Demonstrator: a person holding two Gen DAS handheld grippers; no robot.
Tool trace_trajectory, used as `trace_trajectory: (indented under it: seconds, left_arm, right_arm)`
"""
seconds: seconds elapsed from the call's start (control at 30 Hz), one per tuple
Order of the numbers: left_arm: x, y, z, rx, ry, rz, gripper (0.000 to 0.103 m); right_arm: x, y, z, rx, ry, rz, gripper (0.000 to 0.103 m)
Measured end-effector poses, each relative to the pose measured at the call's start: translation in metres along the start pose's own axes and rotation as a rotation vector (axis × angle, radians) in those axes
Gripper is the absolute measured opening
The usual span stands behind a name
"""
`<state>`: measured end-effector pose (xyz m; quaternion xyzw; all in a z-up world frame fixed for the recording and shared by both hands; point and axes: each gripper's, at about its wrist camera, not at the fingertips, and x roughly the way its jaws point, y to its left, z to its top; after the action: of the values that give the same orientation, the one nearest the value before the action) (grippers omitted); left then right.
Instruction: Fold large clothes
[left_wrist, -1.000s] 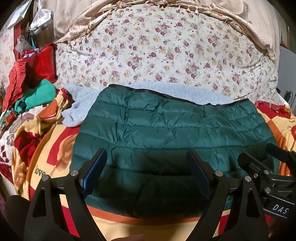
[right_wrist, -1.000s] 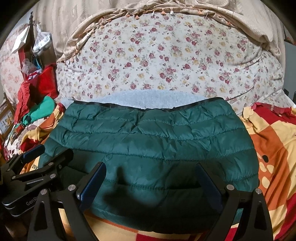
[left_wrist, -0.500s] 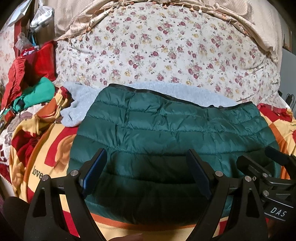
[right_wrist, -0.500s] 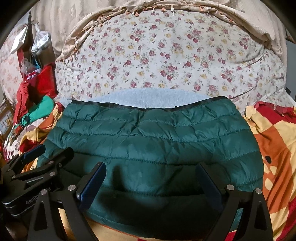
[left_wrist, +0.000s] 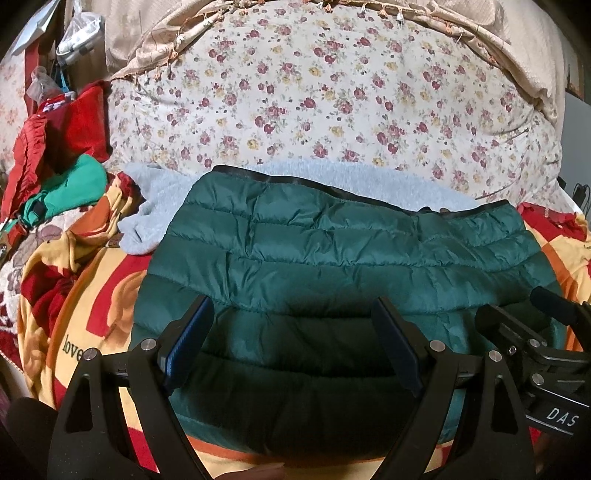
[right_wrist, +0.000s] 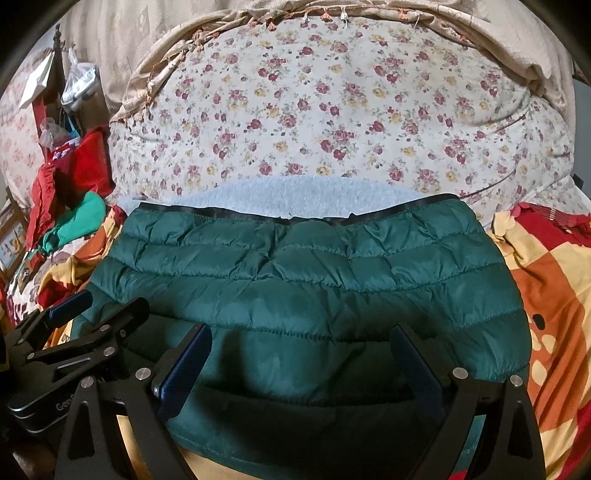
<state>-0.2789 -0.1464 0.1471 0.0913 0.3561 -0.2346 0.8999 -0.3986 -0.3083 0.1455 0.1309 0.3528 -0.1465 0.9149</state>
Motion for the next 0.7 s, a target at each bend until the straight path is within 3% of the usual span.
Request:
trace_trajectory:
  seconds: [0.7]
  left_arm:
    - [0.0055,-0.002,0.0014,0.01,0.0,0.009,0.087]
  right_arm:
    - [0.0067,-0.0019,0.003,0.013,-0.002,0.002,0.096]
